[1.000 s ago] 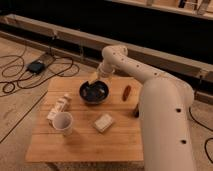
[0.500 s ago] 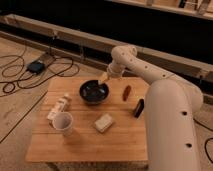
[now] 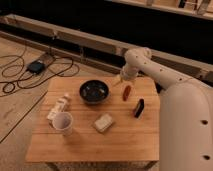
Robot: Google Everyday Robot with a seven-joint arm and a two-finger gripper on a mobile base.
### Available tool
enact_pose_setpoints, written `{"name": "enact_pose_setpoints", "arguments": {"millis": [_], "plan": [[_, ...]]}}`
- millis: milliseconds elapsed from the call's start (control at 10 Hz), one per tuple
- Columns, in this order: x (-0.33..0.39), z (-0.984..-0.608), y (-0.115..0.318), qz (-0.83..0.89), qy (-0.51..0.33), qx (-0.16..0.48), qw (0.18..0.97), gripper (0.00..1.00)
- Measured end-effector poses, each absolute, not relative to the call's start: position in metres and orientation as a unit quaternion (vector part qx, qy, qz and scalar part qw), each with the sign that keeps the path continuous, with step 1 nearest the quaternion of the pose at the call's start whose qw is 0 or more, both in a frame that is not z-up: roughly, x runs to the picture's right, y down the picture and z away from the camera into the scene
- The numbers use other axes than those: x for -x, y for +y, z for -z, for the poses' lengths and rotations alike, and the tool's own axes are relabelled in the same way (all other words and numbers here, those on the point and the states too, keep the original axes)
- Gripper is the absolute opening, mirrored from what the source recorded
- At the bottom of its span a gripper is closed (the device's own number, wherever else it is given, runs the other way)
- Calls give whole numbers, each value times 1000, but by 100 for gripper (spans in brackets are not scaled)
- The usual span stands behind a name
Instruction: Knock the eraser over
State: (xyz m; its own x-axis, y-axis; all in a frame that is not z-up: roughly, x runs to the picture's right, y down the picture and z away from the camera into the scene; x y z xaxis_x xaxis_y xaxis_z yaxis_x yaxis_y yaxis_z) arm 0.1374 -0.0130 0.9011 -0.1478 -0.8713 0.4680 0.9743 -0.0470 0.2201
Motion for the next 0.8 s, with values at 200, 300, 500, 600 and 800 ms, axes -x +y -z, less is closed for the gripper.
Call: {"name": "enact_pose_setpoints", "arguments": {"millis": [200, 300, 500, 600, 800], "plan": [[-162, -884, 1, 704, -239, 123, 657, 80], [-168, -877, 7, 700, -237, 129, 661, 80], [-177, -862, 21, 693, -236, 142, 666, 80], [-183, -856, 29, 688, -235, 150, 670, 80], [-188, -849, 43, 679, -237, 160, 676, 80]]}}
